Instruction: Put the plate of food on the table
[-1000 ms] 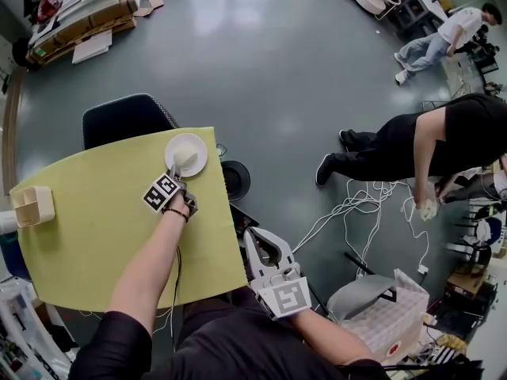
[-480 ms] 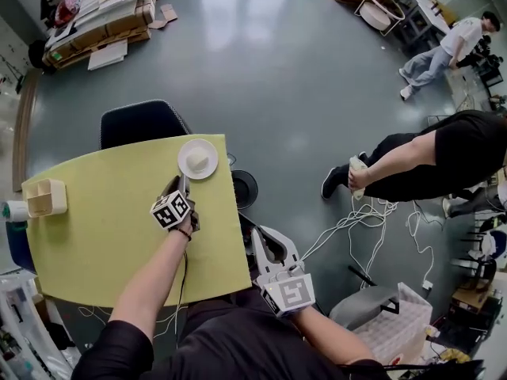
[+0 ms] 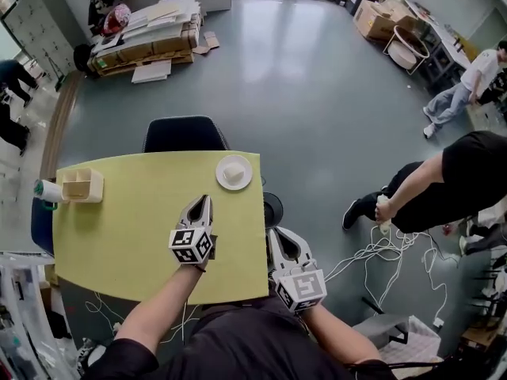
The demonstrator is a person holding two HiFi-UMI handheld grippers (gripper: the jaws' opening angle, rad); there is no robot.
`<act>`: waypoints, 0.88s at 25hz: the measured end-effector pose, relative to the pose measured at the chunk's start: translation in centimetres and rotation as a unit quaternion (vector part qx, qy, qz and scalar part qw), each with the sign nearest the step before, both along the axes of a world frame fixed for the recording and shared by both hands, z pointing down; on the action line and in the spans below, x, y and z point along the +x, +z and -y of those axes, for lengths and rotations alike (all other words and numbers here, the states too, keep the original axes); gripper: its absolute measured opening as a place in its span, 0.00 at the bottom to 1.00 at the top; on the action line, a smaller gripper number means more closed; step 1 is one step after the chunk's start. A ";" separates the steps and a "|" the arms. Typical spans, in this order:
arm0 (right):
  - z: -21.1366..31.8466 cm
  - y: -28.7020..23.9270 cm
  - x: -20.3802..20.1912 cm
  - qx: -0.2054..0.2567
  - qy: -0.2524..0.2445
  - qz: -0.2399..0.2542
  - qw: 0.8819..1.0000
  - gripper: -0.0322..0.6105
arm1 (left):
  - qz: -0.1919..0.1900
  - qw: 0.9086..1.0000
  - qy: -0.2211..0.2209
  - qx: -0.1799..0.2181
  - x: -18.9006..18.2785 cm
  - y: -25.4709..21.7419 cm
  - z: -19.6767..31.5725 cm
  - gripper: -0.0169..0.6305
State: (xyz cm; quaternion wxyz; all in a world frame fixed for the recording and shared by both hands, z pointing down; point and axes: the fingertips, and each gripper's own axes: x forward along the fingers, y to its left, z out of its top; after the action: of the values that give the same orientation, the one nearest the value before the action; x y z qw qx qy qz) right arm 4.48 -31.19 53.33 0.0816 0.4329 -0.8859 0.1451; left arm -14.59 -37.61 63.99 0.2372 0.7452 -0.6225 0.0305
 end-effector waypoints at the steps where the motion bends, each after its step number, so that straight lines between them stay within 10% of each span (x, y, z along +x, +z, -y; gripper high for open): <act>1: 0.0 -0.2 -0.4 0.001 -0.003 0.002 1.000 0.07 | 0.007 1.000 0.001 0.010 -0.4 -1.3 -0.6 0.06; 22: -3.1 -7.3 -4.8 0.030 -0.060 0.001 0.998 0.07 | 0.075 0.990 0.047 0.110 1.0 -18.3 -12.1 0.04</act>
State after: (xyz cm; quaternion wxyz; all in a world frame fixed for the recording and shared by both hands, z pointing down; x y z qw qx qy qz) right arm -0.32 -28.08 46.05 0.0764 0.3815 -0.9142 0.1134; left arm -13.60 -25.47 45.68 0.1044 0.7907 -0.6026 0.0285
